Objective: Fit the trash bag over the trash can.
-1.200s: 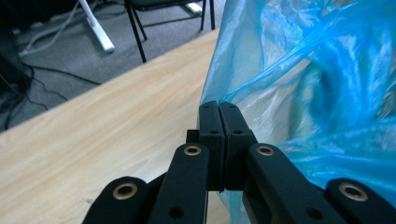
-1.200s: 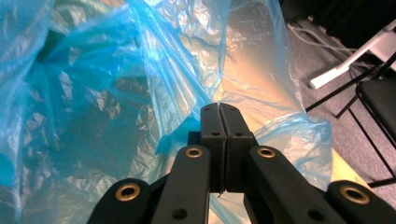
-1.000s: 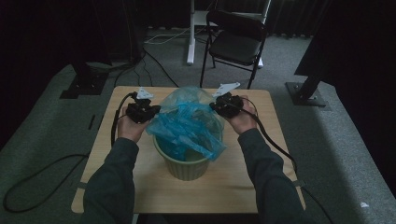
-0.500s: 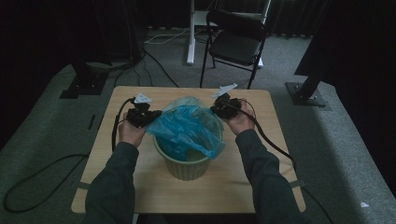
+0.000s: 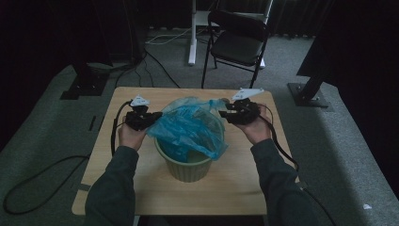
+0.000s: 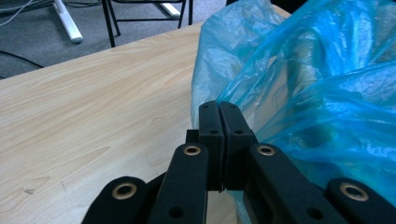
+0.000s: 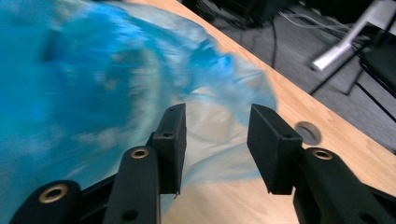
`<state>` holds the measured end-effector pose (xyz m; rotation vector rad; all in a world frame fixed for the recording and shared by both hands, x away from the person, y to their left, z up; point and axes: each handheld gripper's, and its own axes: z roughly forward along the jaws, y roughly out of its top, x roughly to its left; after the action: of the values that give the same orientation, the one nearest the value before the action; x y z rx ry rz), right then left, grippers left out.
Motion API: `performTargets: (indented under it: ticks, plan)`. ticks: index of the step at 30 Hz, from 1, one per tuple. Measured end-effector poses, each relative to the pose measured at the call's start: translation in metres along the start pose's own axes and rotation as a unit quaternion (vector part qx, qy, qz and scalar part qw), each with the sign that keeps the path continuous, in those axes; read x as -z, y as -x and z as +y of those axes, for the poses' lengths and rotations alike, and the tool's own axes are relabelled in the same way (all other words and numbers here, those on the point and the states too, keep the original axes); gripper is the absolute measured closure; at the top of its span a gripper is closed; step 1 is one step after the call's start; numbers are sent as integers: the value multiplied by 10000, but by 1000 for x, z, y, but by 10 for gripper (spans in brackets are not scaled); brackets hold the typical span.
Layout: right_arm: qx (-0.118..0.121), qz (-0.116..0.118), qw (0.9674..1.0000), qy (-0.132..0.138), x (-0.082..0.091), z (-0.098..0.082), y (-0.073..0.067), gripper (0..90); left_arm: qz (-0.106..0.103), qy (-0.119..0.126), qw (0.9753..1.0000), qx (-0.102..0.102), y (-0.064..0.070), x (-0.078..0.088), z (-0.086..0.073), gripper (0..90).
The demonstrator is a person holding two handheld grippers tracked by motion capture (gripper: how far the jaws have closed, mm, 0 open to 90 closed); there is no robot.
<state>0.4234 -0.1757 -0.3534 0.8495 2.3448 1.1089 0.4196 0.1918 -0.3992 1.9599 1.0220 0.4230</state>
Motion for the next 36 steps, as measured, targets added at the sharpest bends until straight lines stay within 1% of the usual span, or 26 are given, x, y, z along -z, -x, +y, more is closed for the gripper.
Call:
performTargets:
  ticks: [1,3,6,8,9,11,13,16,17,19,20,21,23,25,27,29,32,36]
  plan:
    - [7,114,9999,93,9,-3,-5,554,-8,24,10000,7,0,1,-1,882]
    - [53,196,9996,170,18,-7,-11,547,-26,51,10000,10,1,3,-1,881]
    - [56,429,9987,282,31,-15,-23,542,-52,115,9999,22,2,8,-3,880]
    - [114,561,9977,358,39,-18,-32,540,-63,147,9999,15,2,11,-5,879]
    - [134,627,9972,394,44,-18,-37,540,-62,155,9999,18,3,11,-6,879]
    - [179,689,9964,467,50,-17,-43,538,-80,189,9998,19,3,14,-8,879]
    - [183,824,9948,561,56,-14,-49,531,-93,229,9997,43,4,16,-10,879]
    - [212,949,9934,615,59,-10,-54,525,-134,275,9995,37,7,20,-13,879]
    - [193,1027,9926,623,58,-10,-56,521,-149,292,9995,35,8,22,-15,879]
    - [178,1096,9922,574,55,-10,-58,523,-208,341,9992,38,11,26,-19,877]
    - [188,1124,9920,543,53,-10,-59,541,-236,356,9991,31,12,28,-21,877]
    - [214,1155,9918,503,51,-11,-60,579,-247,359,9990,15,13,30,-23,875]
    - [273,1230,9910,456,48,-11,-63,682,-288,393,9988,15,16,35,-27,876]
    - [322,1279,9905,395,46,-12,-65,738,-309,405,9987,-4,17,40,-30,875]
    - [366,1283,9905,317,46,-13,-67,796,-359,449,9983,18,19,45,-34,875]
    - [396,1262,9907,323,47,-15,-68,852,-414,487,9979,31,20,50,-37,874]
    - [398,1224,9910,371,49,-17,-68,894,-439,520,9977,39,22,55,-42,873]
    - [411,1163,9915,416,52,-17,-67,897,-512,564,9970,106,24,59,-48,873]
